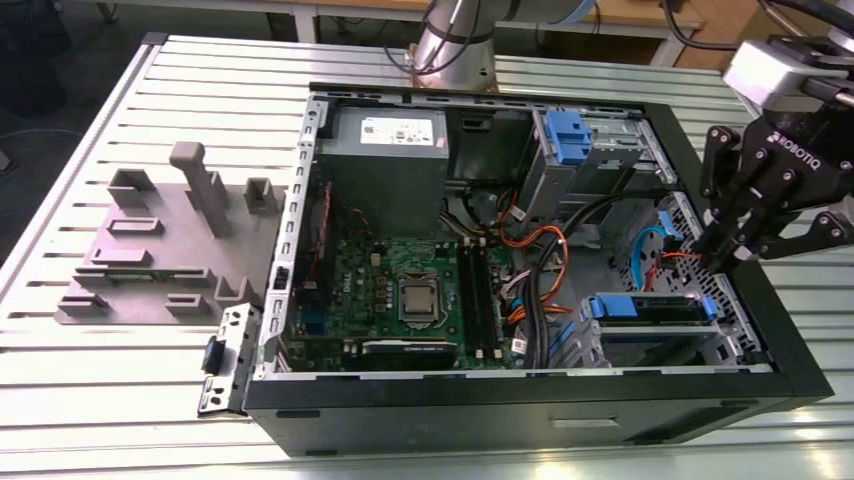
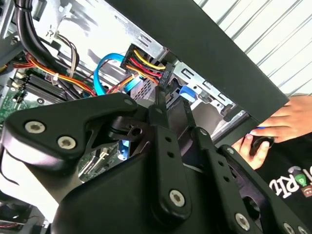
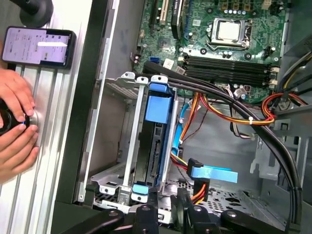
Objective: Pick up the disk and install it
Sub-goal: 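Insert the first disk wire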
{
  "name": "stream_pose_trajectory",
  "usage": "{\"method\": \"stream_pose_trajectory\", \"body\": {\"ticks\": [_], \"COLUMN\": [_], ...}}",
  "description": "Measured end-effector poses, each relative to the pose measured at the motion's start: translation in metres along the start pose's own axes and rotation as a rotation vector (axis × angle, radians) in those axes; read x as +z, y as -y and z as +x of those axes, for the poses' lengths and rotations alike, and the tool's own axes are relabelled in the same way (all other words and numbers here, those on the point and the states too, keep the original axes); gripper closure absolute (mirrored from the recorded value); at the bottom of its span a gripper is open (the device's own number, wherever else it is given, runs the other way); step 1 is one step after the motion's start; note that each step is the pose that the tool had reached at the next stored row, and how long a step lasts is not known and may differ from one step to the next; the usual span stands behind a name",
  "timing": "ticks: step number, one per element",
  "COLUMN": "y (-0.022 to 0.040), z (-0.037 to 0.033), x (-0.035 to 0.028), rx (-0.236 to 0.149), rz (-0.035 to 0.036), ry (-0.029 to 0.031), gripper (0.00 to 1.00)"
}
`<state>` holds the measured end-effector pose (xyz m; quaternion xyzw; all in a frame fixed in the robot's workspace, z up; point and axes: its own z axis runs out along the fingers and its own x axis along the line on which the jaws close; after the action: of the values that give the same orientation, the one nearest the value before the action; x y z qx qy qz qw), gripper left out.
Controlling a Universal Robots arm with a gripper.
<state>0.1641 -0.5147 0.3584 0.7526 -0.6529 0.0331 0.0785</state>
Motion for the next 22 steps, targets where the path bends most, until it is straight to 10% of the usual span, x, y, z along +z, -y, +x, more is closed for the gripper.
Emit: {"method": "stream_pose_trajectory", "body": {"ticks": [22], "y": [0.0060], "z": [-0.0094], "x": [0.0094], "rx": [-0.055], "rz": [0.0066], "ry": [-0.0182], "gripper": [0.70]}}
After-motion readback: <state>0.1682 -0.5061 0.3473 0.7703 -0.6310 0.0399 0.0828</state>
